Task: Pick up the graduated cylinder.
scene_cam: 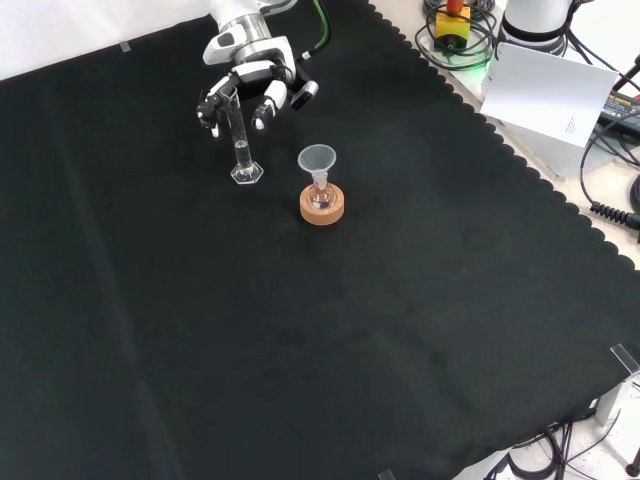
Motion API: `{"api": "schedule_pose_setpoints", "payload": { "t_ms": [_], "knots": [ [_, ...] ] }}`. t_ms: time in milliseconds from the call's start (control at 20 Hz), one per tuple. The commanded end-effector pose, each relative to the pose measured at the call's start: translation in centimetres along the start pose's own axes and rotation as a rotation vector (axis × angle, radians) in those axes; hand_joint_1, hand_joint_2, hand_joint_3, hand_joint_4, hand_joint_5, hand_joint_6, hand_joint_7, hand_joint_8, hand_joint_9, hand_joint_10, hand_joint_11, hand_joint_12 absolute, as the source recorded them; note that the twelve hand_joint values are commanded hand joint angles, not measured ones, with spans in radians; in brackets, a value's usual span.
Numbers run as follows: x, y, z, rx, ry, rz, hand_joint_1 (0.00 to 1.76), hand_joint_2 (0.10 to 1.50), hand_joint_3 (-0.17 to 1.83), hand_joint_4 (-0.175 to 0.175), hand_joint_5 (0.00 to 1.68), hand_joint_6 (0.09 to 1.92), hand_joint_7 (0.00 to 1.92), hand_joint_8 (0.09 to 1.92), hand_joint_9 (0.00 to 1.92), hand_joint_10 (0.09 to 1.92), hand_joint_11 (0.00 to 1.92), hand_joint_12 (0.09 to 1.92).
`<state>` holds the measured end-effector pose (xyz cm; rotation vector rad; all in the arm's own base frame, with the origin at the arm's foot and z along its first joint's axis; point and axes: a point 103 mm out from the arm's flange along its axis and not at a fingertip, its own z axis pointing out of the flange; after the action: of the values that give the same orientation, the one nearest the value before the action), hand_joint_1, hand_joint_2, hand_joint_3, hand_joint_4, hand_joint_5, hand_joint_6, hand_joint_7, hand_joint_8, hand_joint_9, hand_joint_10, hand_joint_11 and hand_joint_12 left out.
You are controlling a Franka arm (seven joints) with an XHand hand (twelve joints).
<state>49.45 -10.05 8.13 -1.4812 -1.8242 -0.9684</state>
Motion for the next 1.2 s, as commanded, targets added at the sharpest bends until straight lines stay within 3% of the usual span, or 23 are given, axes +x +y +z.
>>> {"api": "schedule_pose_setpoints", "payload": {
  "t_ms": [50,350,700,1200],
  "knots": [
    [0.3,0.2,0.2,0.019,0.021,-0.035,0.96,1.00,-0.17,-0.019,0.48,0.09,0.47,0.63,0.73,0.54,0.47,1.29],
    [-0.3,0.6,0.0,0.009,0.068,-0.031,1.01,0.99,-0.17,-0.015,0.53,0.09,0.52,0.62,0.77,0.52,0.49,1.28],
    [-0.4,0.9,0.3,0.015,0.098,-0.062,1.04,1.00,-0.17,-0.001,0.65,0.12,0.58,0.60,0.81,0.48,0.52,1.25],
    [-0.3,1.2,1.1,0.017,0.130,-0.082,1.07,1.01,-0.17,-0.007,0.61,0.17,0.60,0.57,0.85,0.44,0.59,1.20]
  ]
}}
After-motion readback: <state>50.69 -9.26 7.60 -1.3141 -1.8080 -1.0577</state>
